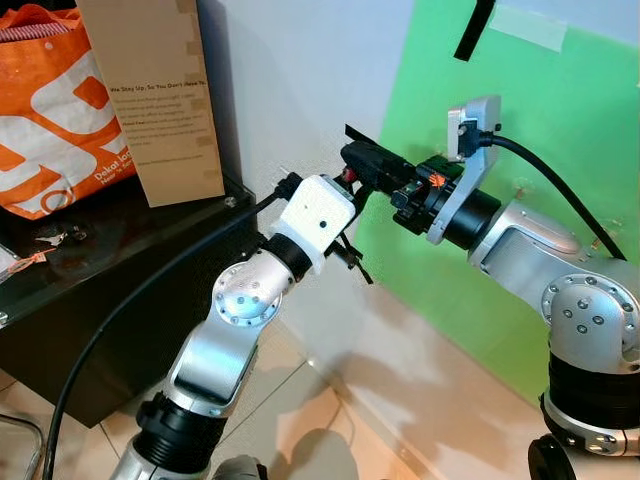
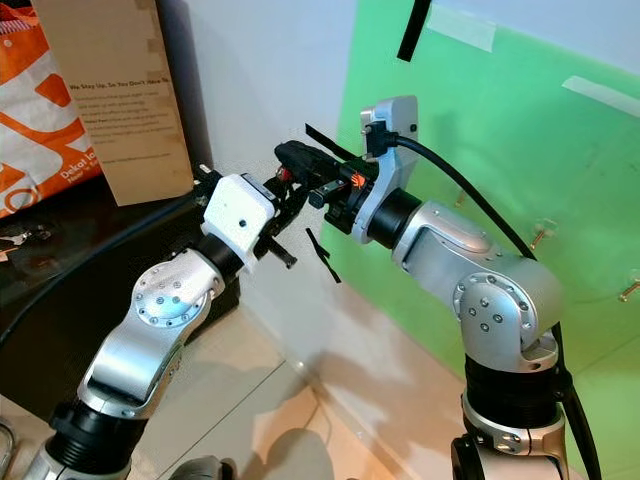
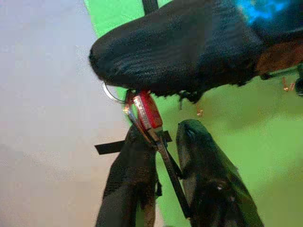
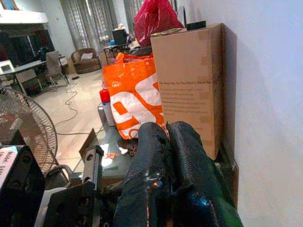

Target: Hang keys on a hook

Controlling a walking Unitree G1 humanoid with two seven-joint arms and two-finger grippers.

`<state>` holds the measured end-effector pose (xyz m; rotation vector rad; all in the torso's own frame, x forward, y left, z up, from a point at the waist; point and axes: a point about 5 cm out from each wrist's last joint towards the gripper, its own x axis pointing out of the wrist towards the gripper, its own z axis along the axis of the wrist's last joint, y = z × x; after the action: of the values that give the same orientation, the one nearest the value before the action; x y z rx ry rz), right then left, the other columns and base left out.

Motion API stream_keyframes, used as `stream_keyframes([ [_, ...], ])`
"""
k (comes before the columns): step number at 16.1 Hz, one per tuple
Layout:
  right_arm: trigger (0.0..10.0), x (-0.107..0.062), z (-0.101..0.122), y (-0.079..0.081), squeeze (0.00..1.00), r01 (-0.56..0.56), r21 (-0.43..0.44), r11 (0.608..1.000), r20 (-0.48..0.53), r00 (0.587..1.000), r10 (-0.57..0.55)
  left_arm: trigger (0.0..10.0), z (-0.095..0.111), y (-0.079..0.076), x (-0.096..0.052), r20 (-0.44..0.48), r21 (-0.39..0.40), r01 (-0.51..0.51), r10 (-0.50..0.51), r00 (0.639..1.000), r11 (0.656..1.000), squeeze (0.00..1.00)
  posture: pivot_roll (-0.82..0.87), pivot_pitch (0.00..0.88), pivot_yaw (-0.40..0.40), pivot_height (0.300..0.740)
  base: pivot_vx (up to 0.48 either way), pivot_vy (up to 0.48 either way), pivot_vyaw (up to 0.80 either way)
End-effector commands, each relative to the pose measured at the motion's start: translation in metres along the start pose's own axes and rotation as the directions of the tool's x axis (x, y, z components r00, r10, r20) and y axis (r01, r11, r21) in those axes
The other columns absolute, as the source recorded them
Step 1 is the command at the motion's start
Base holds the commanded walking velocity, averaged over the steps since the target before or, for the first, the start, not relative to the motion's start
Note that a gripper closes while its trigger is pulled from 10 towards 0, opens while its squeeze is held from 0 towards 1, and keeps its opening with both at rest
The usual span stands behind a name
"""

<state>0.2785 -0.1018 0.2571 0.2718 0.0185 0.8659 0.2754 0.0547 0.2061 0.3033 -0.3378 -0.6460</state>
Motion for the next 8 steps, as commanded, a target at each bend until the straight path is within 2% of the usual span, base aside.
stream_keyframes([
  [1,10.0,0.000,0.000,-0.004,0.00,0.022,0.000,1.000,-0.001,1.000,-0.022,10.0,0.007,-0.006,0.000,0.028,0.011,0.024,-0.025,0.999,1.000,1.00,0.01,0.000,-0.084,0.740,0.000,0.000,0.00],
  [3,10.0,0.000,0.001,-0.004,0.00,0.020,0.001,1.000,-0.001,1.000,-0.020,10.0,0.004,-0.005,-0.007,0.015,0.030,-0.024,0.023,1.000,0.999,1.00,0.02,0.000,-0.088,0.740,0.000,0.000,0.00],
  [4,10.0,0.001,0.001,-0.004,0.00,0.019,0.001,1.000,-0.001,1.000,-0.019,10.0,0.004,-0.005,-0.009,0.014,0.031,-0.036,0.035,0.999,0.999,0.33,0.02,0.000,-0.088,0.740,0.000,0.000,0.00],
  [5,10.0,0.001,0.001,-0.003,0.00,0.015,0.002,1.000,-0.002,1.000,-0.015,10.0,0.004,-0.005,-0.010,0.019,0.027,-0.061,0.061,0.998,0.998,0.00,0.02,0.000,-0.091,0.740,0.000,0.000,0.00],
  [7,10.0,0.002,0.001,-0.003,0.00,0.011,0.002,1.000,-0.002,1.000,-0.011,10.0,0.005,-0.004,-0.010,0.039,0.009,-0.090,0.089,0.995,0.996,0.00,0.02,0.000,-0.093,0.740,0.000,0.000,0.00],
  [8,10.0,0.003,0.001,-0.003,0.00,0.009,0.002,1.000,-0.003,1.000,-0.009,10.0,0.008,-0.002,-0.009,0.060,-0.036,-0.104,0.106,0.992,0.994,0.00,0.02,0.000,-0.094,0.740,0.000,0.000,0.00],
])
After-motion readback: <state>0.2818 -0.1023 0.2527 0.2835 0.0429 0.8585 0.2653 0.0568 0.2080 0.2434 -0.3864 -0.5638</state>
